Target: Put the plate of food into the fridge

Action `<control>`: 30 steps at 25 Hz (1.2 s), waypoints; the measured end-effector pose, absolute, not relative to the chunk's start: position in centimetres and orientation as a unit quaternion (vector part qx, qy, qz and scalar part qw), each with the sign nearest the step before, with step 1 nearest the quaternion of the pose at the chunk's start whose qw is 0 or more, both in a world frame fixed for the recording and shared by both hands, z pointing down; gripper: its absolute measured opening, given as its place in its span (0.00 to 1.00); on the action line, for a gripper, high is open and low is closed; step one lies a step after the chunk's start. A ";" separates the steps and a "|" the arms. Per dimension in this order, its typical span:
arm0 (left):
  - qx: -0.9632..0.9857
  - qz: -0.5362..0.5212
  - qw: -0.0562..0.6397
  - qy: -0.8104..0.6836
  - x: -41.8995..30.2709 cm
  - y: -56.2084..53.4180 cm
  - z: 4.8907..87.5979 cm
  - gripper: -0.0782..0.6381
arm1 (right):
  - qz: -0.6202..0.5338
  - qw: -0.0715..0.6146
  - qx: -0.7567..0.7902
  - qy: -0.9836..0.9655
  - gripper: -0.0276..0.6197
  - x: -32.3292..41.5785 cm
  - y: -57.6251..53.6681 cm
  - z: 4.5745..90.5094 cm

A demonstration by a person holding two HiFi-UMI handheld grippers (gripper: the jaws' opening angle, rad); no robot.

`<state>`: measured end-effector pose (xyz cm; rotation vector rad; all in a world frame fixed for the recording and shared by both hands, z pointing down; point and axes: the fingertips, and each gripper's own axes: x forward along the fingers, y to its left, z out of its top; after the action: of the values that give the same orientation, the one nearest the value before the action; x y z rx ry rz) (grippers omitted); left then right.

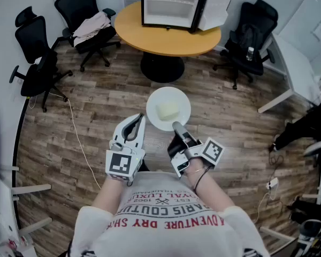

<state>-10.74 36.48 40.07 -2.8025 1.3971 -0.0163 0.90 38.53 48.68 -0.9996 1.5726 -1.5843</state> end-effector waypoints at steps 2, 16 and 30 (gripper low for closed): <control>-0.895 -0.007 0.016 0.445 -10.7 36.4 40.1 0.15 | -0.608 0.340 -0.384 0.606 0.10 1.0 38.5 48.7; -0.898 -0.005 0.002 0.441 -10.0 36.2 40.4 0.15 | -0.608 0.346 -0.393 0.597 0.10 1.9 38.6 49.1; -0.906 -0.014 0.013 0.422 -8.6 30.8 41.3 0.15 | -0.605 0.356 -0.406 0.585 0.10 3.6 33.5 49.9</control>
<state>-8.56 30.81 41.25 -2.8234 1.3159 -0.0423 3.62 33.47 49.85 -1.0483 1.5114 -1.5619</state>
